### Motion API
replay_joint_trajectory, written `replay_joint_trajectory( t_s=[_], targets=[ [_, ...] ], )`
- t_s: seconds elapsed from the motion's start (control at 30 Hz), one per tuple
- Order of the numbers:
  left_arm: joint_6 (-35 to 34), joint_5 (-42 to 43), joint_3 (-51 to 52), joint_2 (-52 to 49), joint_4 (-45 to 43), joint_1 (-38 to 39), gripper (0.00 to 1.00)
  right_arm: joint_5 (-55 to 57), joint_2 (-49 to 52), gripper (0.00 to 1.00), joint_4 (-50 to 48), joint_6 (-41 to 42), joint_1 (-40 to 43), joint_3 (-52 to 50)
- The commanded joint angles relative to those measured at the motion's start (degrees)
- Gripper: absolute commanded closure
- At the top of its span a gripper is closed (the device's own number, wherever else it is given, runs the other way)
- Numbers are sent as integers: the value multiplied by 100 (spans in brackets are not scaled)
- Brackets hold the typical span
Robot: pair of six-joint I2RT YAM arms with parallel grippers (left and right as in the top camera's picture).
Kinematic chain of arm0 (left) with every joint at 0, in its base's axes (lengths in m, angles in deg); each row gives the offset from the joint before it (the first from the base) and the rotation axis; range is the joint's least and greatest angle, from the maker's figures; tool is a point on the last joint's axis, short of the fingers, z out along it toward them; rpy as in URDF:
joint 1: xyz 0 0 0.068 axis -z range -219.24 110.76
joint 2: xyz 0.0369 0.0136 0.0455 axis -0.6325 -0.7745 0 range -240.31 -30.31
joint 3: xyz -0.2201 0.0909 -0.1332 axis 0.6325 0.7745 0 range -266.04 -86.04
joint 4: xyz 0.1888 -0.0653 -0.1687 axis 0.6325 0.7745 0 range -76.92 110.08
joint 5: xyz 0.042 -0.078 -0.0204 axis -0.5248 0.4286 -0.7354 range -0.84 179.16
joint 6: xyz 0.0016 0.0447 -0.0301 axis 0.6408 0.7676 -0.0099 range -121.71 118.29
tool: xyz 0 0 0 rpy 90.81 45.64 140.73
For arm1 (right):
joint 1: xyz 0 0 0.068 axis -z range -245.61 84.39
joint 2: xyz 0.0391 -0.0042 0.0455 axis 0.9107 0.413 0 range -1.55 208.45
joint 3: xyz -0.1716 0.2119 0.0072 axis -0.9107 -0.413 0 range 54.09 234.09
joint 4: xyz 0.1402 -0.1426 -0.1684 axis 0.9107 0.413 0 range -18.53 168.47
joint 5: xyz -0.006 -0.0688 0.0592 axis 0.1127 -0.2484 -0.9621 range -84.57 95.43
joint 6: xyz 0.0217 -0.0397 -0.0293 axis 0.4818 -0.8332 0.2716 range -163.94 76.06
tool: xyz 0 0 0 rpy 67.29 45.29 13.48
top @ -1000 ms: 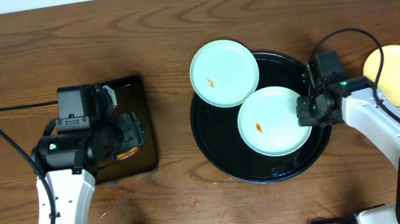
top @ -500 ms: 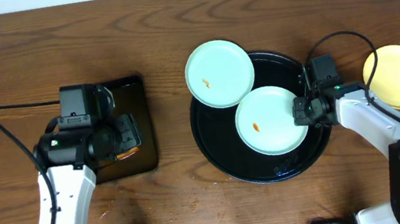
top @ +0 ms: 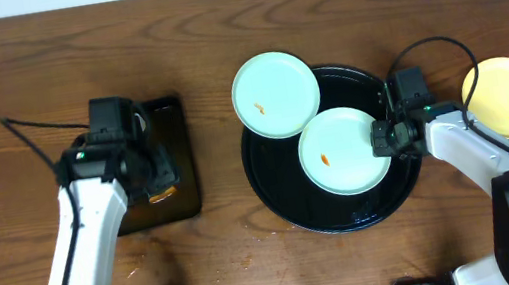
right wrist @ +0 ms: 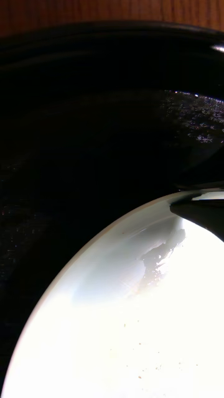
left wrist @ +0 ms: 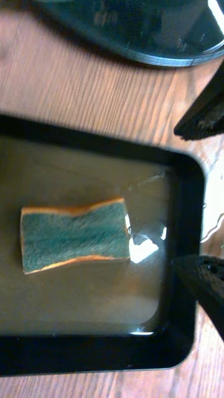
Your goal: Clean dirty plates on tray and stack at the side
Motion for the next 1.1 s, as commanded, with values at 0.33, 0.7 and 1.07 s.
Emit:
replay_joint_trajectory(
  t_s=[0.33,0.7,1.07],
  targets=[
    [-1001,-1239,90,-2302,-1123,15,57,37,470,99,92,-31,-35,-275],
    [-387,-232,44,-2793,-1185,-7,93,35,470,99,90,-28,-35,-275],
    [-216,-608,-66,-1631,-942,-48,50,35,470,99,105,-31,-35,-275]
  ],
)
